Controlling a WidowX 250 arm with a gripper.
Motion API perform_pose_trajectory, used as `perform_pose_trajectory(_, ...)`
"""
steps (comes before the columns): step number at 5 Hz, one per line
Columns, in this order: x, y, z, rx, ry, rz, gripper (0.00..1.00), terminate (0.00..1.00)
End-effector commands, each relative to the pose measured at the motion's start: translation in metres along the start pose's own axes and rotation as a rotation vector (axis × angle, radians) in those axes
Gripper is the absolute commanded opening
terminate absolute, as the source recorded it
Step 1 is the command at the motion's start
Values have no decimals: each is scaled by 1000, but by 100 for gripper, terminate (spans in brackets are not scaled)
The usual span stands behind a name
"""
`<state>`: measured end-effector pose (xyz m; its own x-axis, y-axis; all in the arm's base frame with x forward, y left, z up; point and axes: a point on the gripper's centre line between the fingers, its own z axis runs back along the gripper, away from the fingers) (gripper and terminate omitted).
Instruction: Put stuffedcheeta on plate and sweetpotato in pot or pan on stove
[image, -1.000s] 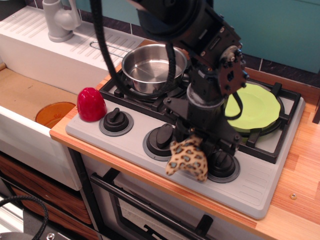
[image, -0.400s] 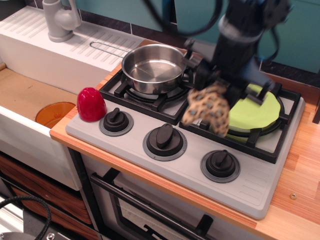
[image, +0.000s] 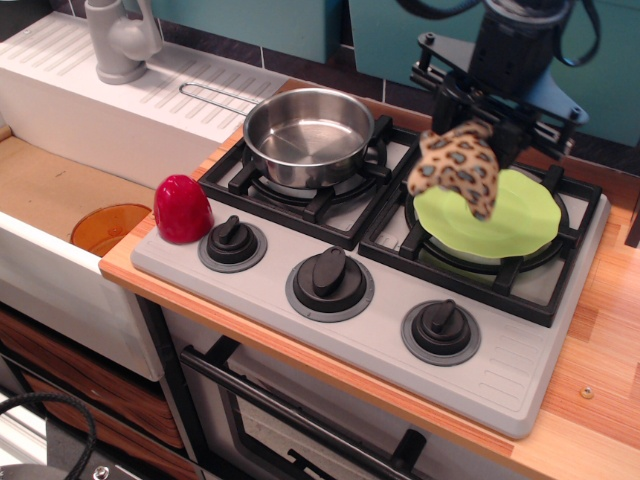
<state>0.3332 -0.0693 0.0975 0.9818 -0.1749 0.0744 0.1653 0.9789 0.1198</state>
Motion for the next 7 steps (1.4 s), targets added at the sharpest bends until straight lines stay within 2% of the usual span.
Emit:
perform_pose_trajectory(1,34,15,7,-3,-81,-33,0,0)
perform_pose_trajectory(2,36,17,2,0,-102,-44,0,0)
perform_pose_trajectory(3,37,18,-3,12,-125,-51,100,0)
perform_pose_trajectory(5,35,18,-4,16,-143,-46,100,0)
perform_pose_trajectory(6,32,19,4,4,-128,-51,100,0)
perform_pose_trajectory(7,25,27,19,-20,-88,-79,100,0)
